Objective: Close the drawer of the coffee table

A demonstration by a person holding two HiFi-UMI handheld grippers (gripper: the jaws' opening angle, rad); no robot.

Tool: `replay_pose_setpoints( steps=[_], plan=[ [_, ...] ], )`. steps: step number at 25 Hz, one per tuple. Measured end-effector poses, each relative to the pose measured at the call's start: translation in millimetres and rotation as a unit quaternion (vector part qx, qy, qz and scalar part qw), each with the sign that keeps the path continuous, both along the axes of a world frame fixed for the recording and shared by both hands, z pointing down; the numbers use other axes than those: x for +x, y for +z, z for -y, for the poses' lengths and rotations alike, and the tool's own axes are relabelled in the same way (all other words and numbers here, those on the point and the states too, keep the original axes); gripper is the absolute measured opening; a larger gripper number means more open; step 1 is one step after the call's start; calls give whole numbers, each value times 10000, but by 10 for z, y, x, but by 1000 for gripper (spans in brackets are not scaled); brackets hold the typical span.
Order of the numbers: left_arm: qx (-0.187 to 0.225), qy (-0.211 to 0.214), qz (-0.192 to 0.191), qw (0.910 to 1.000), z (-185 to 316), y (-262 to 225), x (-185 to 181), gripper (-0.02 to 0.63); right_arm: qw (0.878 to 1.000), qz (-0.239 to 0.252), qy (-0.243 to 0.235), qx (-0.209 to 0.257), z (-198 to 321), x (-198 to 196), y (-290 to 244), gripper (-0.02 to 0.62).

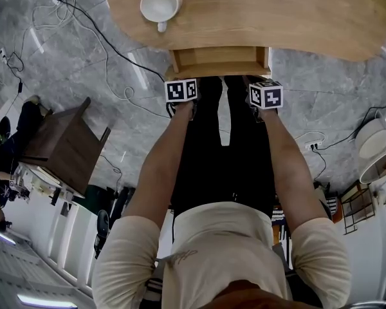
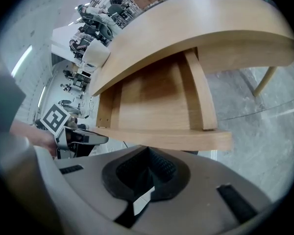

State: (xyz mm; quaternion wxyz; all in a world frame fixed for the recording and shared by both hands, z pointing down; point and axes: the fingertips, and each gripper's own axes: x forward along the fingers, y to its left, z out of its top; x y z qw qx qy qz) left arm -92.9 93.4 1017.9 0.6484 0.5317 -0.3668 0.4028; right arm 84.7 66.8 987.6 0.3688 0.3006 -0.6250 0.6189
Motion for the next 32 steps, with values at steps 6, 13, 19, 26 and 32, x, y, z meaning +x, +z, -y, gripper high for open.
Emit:
replay_pose_setpoints(
  steps=[6,13,19,26,32],
  plan=[
    [43,57,-15,10000,187,-38,20,5,10000,10,-12,19,178,23,-31,-6],
    [162,159,16,9997,456,-53,-38,5,10000,-7,16,61,437,-39,-48,-6],
    [308,378,23,9988,644,-83,-40,5,10000,13,14,67,629,-60,-43,-6],
    [382,427,126,9983,803,-91,-89,5,10000,51,47,16,764,-130,-45,-6],
    [503,187,163,9984,951,-78,-28,5,9999,82,27,74,879,-96,-28,-6]
  ],
)
